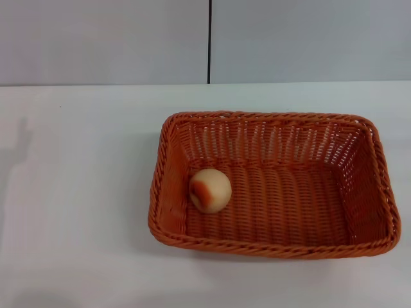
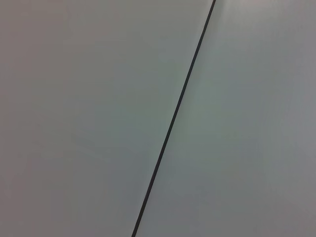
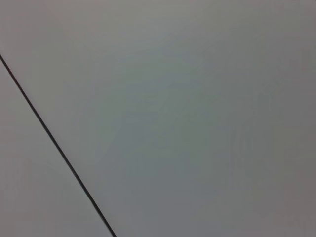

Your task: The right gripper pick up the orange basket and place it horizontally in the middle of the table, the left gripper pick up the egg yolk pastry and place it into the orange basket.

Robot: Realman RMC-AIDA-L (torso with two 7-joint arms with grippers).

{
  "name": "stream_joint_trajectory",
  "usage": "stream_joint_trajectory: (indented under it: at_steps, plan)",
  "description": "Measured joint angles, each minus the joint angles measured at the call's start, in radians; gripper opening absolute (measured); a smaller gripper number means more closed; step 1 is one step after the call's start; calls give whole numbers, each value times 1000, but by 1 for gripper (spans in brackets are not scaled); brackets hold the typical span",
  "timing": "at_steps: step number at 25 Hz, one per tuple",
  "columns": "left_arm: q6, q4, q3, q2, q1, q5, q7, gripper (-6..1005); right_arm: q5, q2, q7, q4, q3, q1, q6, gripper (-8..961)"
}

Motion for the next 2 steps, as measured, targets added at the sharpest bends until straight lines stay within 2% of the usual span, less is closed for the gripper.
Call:
stream_joint_trajectory:
  at_steps: [2]
  plan:
    - [-2,0,0,0,-2,0,0,844,0,2,0,0,1,-3,0,516]
